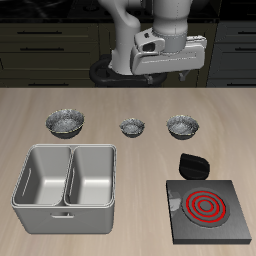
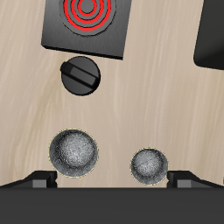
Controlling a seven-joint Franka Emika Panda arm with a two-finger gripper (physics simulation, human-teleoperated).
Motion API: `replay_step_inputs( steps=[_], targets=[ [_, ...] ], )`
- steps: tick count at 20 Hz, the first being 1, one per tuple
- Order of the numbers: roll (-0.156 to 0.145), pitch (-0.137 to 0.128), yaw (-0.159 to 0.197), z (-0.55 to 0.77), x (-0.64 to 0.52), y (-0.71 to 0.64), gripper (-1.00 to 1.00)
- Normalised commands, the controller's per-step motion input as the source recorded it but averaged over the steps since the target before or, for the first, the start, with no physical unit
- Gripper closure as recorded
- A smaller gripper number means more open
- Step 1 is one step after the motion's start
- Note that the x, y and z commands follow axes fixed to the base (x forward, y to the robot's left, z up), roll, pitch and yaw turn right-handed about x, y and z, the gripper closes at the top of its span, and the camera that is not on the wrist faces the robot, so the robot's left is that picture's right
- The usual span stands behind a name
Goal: Turn off the flat stove
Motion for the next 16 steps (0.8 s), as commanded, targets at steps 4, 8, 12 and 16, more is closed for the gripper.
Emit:
replay_step_inputs(
  steps=[4, 8, 12, 16],
  targets=[
    [-0.015, 0.017, 0.0, 0.04, 0.27, 0.23, -1.0],
    [-0.01, -0.007, 0.027, 0.03, 0.14, 0.14, -1.0],
    [0.012, -0.012, 0.033, 0.03, 0.14, 0.19, -1.0],
    [-0.008, 0.007, 0.044, -0.04, 0.14, 0.14, -1.0]
  ],
)
